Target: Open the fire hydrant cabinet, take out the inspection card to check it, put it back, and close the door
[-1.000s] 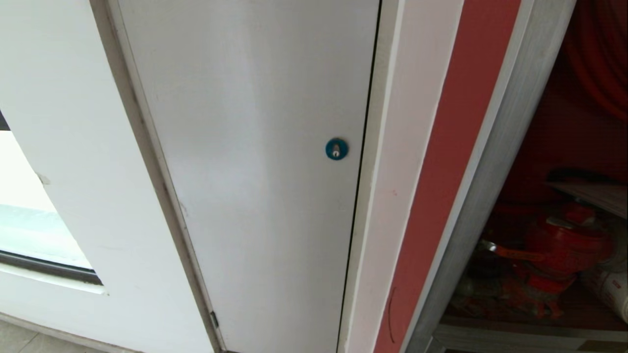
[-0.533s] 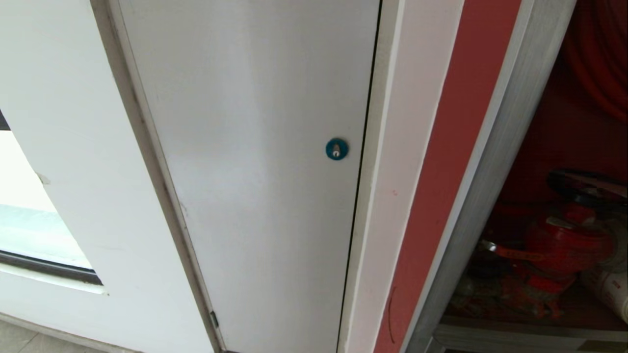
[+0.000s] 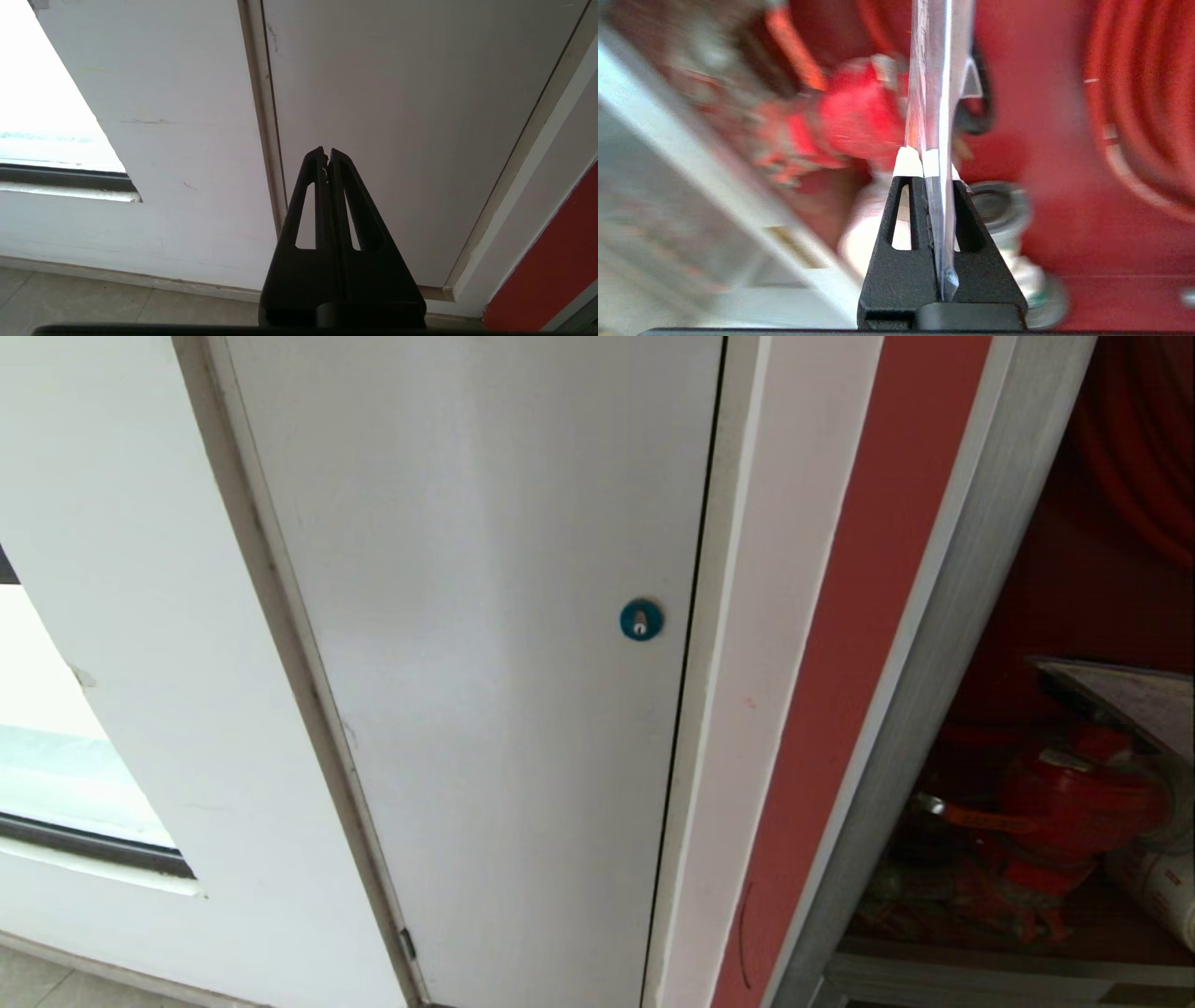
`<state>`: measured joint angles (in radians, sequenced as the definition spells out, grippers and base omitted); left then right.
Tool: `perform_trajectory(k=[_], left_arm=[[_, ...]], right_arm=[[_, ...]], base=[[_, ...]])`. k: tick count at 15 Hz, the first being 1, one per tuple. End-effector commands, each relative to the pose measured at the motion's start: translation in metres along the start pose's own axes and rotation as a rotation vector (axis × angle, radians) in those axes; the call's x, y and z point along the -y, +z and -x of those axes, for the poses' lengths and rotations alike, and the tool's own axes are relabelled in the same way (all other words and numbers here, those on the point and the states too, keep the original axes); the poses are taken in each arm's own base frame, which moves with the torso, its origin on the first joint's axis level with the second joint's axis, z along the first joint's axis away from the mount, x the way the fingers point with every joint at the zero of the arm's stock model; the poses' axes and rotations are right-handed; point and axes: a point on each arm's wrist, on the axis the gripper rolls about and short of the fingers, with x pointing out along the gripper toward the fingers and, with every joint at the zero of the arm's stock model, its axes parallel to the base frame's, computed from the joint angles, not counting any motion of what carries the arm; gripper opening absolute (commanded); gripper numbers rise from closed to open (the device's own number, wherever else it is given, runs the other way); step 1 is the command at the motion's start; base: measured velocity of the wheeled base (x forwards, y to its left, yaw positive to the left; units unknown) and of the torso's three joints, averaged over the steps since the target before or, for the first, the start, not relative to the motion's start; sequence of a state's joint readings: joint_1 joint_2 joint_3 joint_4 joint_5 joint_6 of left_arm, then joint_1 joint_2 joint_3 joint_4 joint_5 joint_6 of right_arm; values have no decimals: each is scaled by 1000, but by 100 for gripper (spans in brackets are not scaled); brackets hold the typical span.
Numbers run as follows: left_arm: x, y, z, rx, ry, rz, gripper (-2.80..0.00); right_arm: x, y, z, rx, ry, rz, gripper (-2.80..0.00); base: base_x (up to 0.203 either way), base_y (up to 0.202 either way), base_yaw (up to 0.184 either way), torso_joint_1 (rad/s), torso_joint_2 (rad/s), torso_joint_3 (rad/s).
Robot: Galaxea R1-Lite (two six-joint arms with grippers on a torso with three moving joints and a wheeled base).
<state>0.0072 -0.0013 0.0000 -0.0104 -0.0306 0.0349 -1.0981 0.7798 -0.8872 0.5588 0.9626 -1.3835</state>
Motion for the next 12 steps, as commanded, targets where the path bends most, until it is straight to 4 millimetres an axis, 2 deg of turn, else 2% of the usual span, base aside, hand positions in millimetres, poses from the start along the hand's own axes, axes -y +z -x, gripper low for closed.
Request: perform_trajectory(k=[1,5,7,12], left_arm=[[0,-2,-1,-7,0,0,-280],[0,-2,-1,-7,0,0,-280],[0,-2,-1,-7,0,0,-280],[0,-2,-1,-7,0,0,-280]], right_arm=[[-7,8,6,3,17,-33,-280],[-12,6,6,-11,49,-156,-280],[-13,-2,1,-21,82,-259,-280],[-33,-11,-3,-61,260,-512,-280]], base=[[0,0,0,0,0,0],[0,0,0,0,0,0],[0,0,0,0,0,0],[0,0,0,0,0,0]])
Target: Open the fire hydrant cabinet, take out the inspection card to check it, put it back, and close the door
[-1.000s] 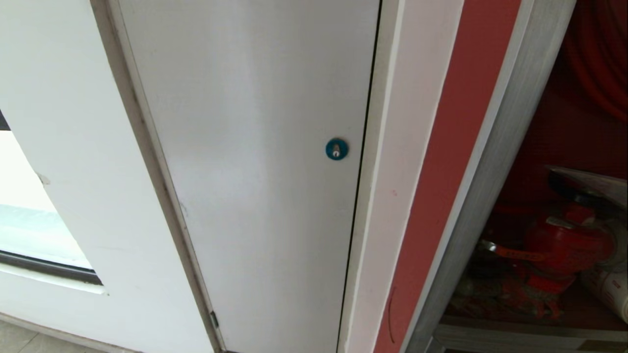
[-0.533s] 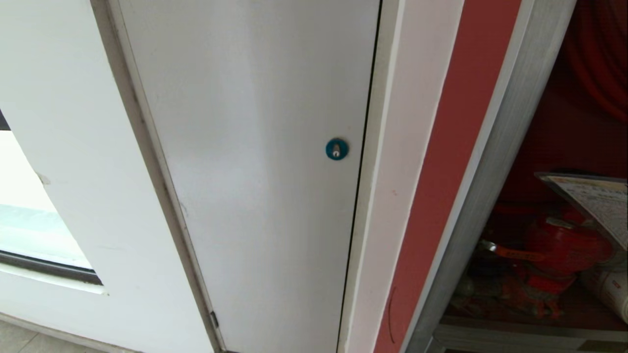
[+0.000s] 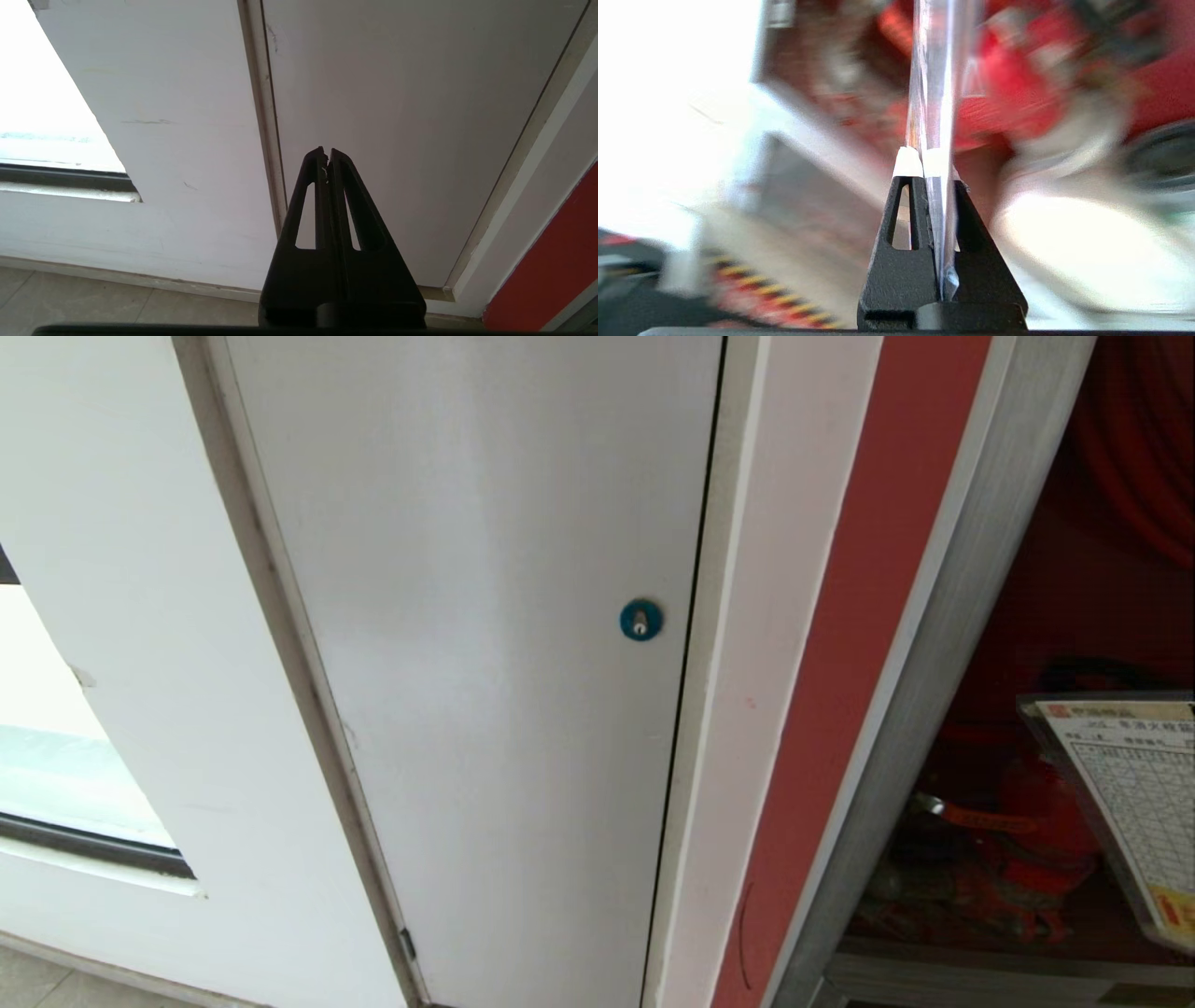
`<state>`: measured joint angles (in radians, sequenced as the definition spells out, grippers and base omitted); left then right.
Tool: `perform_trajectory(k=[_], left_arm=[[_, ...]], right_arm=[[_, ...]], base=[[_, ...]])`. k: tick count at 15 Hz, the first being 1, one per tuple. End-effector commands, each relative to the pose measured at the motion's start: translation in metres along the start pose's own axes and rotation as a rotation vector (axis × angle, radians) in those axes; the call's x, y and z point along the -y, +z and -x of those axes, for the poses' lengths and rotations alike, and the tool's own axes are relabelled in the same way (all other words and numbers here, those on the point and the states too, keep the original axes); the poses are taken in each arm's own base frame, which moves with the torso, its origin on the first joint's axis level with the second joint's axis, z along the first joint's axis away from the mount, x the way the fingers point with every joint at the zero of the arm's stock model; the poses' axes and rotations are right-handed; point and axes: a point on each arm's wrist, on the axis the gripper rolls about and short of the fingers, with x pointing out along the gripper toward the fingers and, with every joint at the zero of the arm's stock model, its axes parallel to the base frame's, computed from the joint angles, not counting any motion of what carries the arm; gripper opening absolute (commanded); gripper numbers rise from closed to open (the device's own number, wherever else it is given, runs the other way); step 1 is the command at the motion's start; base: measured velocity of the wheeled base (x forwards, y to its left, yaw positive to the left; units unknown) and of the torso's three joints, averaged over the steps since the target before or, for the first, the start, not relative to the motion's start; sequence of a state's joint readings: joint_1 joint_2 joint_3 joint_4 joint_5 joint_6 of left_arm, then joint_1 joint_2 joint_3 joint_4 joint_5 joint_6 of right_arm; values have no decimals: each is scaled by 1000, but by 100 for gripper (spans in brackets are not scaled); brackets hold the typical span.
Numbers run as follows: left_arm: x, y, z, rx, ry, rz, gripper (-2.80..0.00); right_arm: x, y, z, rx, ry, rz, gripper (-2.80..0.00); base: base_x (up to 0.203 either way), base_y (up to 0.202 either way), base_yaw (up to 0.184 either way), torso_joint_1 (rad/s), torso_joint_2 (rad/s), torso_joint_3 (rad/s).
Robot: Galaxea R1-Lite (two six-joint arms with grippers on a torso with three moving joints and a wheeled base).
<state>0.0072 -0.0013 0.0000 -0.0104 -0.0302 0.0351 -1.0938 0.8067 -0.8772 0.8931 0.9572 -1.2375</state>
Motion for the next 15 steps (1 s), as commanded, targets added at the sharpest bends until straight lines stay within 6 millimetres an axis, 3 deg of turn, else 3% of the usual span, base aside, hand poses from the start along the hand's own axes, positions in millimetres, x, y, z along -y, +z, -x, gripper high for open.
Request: perform_trajectory(k=[1,8,15], left_arm=[[0,-2,-1,-7,0,0,-280],[0,-2,-1,-7,0,0,-280],[0,-2,-1,-7,0,0,-280]], right_arm=[[-5,-7,-4,-18,79,-94,-280],[-35,-31,-12,-105,181,-115,-280],[-84,-41,5,-98,307,-50,-280]], base=[[0,0,0,0,0,0],[0,0,0,0,0,0],[0,0,0,0,0,0]])
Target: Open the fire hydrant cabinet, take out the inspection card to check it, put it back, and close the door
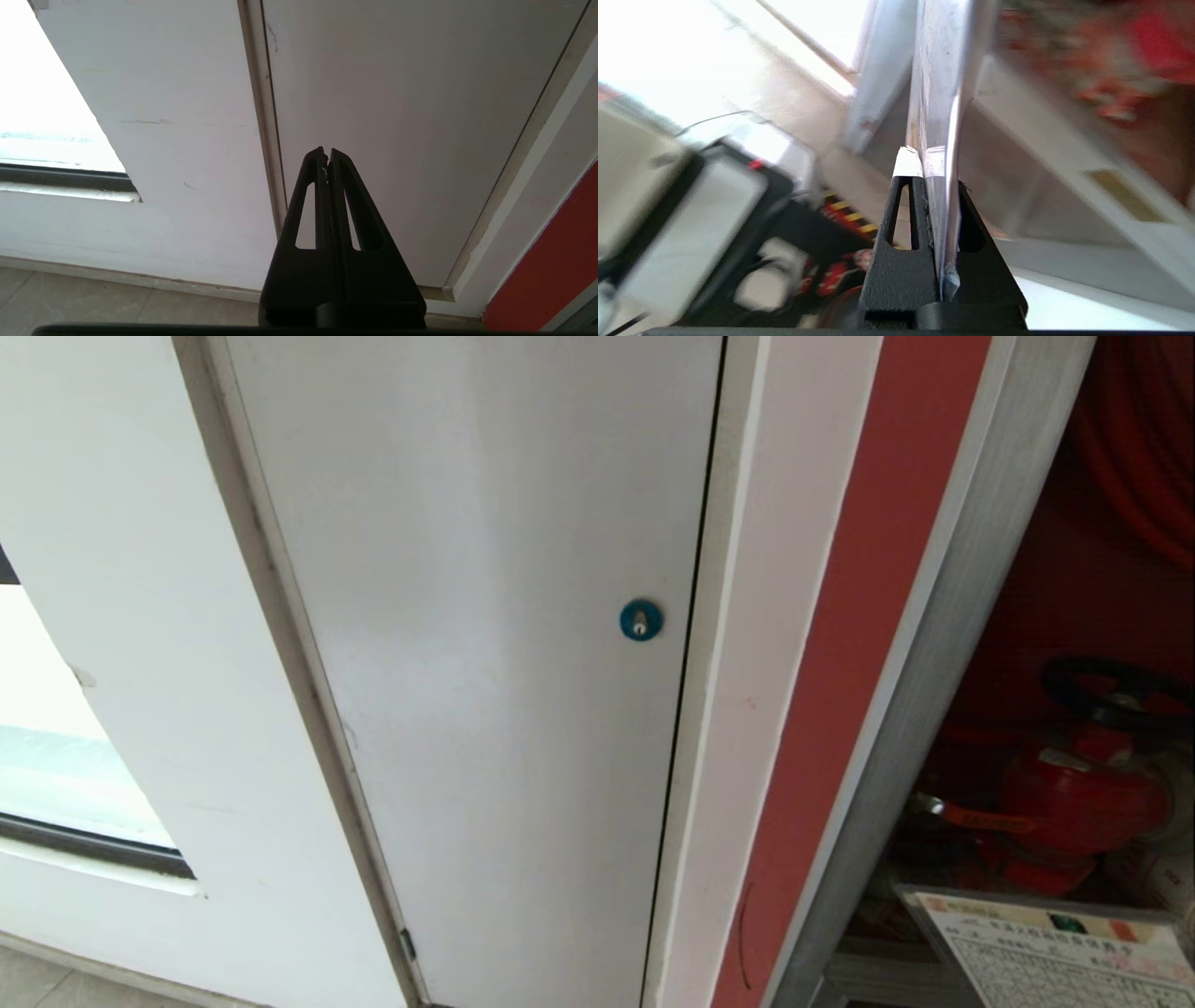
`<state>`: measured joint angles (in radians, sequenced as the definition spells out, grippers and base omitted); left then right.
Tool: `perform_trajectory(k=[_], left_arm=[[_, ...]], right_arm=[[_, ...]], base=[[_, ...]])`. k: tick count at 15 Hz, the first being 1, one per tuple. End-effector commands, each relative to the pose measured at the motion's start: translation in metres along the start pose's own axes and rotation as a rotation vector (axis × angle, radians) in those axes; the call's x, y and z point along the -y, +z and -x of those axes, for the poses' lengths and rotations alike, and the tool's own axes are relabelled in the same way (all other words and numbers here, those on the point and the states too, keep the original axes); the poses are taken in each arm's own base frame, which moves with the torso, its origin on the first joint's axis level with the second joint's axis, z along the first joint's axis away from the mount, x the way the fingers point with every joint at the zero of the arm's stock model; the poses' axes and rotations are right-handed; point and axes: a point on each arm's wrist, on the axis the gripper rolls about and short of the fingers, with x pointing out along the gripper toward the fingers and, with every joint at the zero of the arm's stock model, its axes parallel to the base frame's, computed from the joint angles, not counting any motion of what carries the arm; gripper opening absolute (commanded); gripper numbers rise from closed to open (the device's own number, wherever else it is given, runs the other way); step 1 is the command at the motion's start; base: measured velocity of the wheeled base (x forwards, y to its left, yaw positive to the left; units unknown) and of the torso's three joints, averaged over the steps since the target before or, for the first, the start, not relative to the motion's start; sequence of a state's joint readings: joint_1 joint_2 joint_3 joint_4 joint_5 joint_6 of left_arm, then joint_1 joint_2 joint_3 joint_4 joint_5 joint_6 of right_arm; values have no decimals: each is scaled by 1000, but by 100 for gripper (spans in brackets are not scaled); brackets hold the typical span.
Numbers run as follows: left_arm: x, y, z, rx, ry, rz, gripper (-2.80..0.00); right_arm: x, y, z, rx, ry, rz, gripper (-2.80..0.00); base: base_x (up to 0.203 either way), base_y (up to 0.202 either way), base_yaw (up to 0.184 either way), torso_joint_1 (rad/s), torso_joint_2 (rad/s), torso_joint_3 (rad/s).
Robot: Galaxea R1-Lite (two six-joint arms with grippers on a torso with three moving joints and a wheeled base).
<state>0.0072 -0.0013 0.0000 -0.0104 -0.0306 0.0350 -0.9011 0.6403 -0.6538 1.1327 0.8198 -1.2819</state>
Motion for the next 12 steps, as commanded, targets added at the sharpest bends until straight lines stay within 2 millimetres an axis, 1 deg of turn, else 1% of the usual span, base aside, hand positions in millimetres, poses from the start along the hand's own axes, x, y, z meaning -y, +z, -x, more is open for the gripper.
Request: perform_trajectory(k=[1,3,5,8,10,12], left_arm=[[0,-2,-1,-7,0,0,-280],[0,-2,-1,-7,0,0,-280],[0,-2,-1,-7,0,0,-280],[0,-2,-1,-7,0,0,-280],[0,-2,-1,-7,0,0,-280],[0,-2,-1,-7,0,0,-280]], right_arm=[[-13,-3,3,19,42,41,-280],[-10,-4,5,31,117,55,-280],[0,-2,3,41,201,46,-280],[22,8,0,91,288,-3,-280],[40,17,-3,112,334,-33,-280],[57,25,-7,124,379,-21,-280]], base=[[0,0,0,0,0,0],[0,0,0,0,0,0],[0,0,0,0,0,0],[0,0,0,0,0,0],[0,0,0,0,0,0],[0,0,0,0,0,0]])
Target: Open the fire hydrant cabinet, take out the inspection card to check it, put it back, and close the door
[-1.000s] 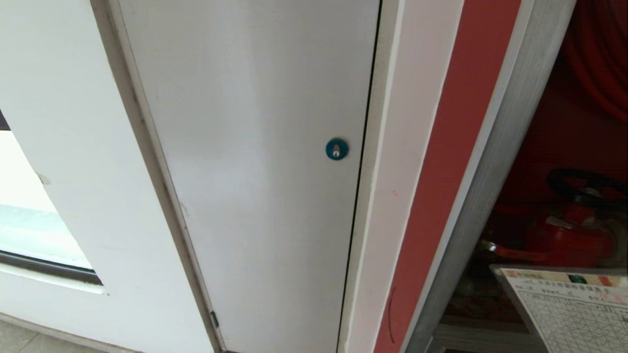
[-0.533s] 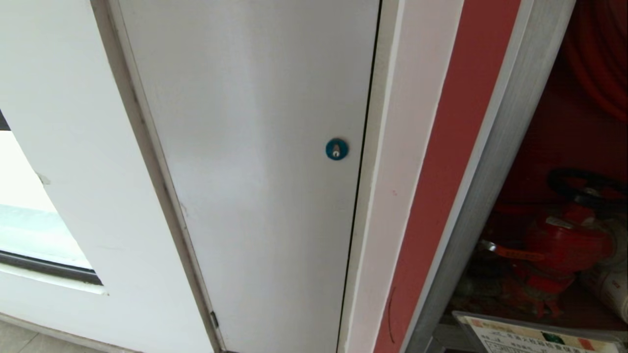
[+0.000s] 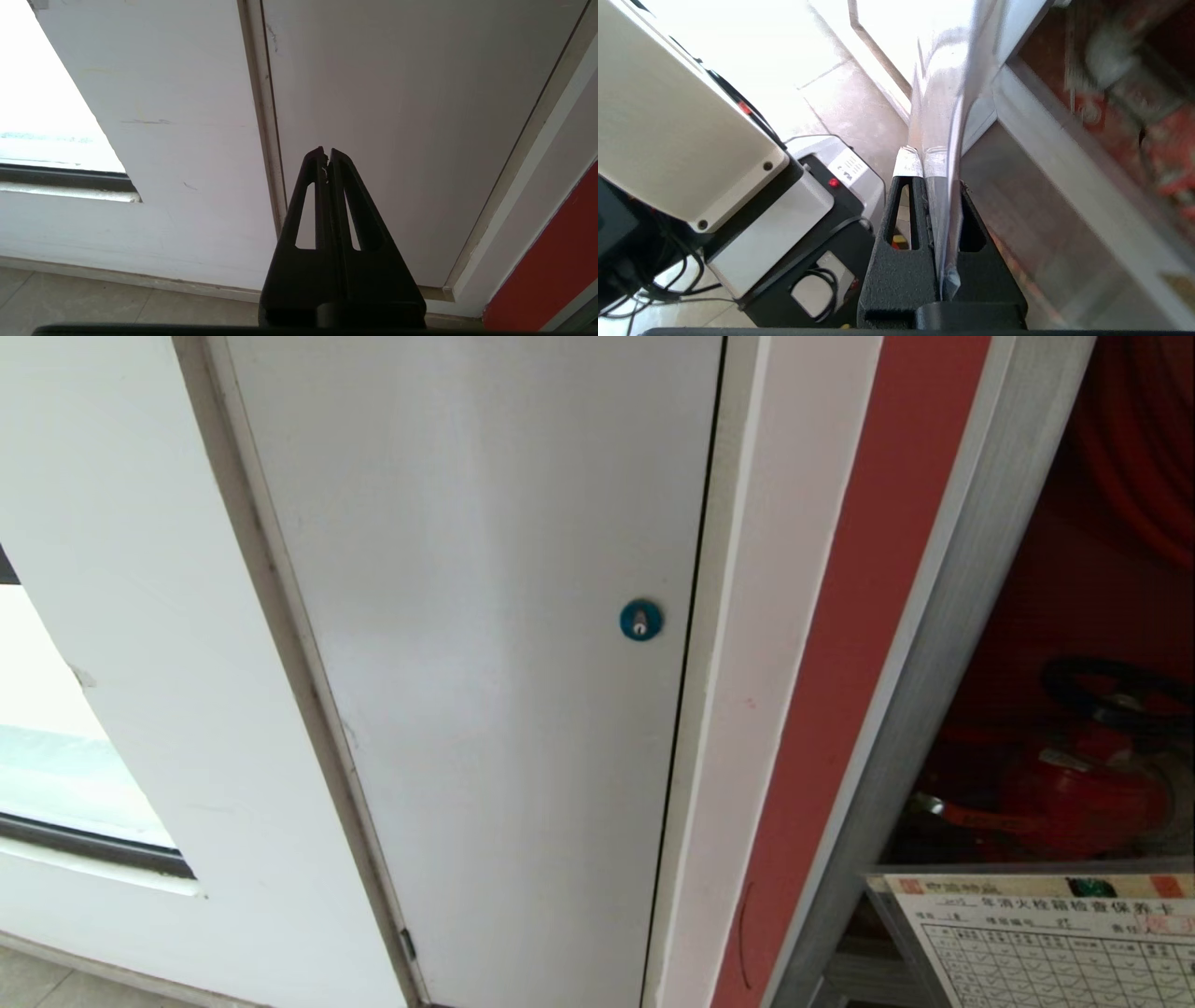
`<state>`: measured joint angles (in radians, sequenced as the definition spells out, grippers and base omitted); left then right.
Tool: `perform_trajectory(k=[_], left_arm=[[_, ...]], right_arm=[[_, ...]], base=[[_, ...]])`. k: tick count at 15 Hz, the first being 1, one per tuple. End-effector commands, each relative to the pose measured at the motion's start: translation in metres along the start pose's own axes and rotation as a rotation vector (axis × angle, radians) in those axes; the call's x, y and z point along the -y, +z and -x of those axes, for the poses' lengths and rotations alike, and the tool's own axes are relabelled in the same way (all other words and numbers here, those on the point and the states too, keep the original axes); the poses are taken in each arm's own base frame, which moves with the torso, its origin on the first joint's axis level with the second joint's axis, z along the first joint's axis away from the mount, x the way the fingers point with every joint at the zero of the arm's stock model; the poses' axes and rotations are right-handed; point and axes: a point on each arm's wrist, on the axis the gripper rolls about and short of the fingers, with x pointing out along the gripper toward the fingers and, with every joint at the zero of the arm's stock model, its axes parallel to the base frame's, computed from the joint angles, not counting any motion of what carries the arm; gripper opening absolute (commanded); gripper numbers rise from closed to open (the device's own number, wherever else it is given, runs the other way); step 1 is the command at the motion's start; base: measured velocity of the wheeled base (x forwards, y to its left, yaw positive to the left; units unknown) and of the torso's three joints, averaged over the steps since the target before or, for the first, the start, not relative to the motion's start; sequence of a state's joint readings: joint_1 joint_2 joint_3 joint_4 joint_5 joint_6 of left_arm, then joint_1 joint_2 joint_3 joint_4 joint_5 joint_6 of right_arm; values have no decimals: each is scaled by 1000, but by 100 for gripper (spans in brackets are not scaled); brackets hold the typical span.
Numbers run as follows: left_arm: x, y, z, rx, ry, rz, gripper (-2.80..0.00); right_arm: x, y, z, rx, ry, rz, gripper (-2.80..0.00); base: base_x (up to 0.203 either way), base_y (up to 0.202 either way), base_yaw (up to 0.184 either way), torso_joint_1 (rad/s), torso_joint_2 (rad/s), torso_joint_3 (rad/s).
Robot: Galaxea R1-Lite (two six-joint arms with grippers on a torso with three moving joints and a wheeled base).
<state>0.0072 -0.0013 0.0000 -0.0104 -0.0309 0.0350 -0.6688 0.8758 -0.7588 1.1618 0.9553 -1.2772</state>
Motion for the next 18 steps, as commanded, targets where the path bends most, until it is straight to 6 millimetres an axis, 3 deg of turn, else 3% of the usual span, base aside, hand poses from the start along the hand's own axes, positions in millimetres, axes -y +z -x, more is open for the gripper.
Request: perform_trajectory(k=[1,5,7,13,18], left_arm=[[0,-2,-1,-7,0,0,-280],[0,-2,-1,-7,0,0,-280],[0,-2,-1,-7,0,0,-280],[0,-2,-1,-7,0,0,-280],[0,-2,-1,-7,0,0,-280]], right_arm=[[27,7,-3,2,68,-8,-280],[61,19,-11,26,59,102,-280],[68,23,-17,37,81,154,-280],[60,39,-30,54,250,294,-280],[55,49,-34,42,259,435,-280]], base=[[0,0,0,0,0,0],[0,0,0,0,0,0],[0,0,0,0,0,0],[0,0,0,0,0,0],[0,0,0,0,0,0]])
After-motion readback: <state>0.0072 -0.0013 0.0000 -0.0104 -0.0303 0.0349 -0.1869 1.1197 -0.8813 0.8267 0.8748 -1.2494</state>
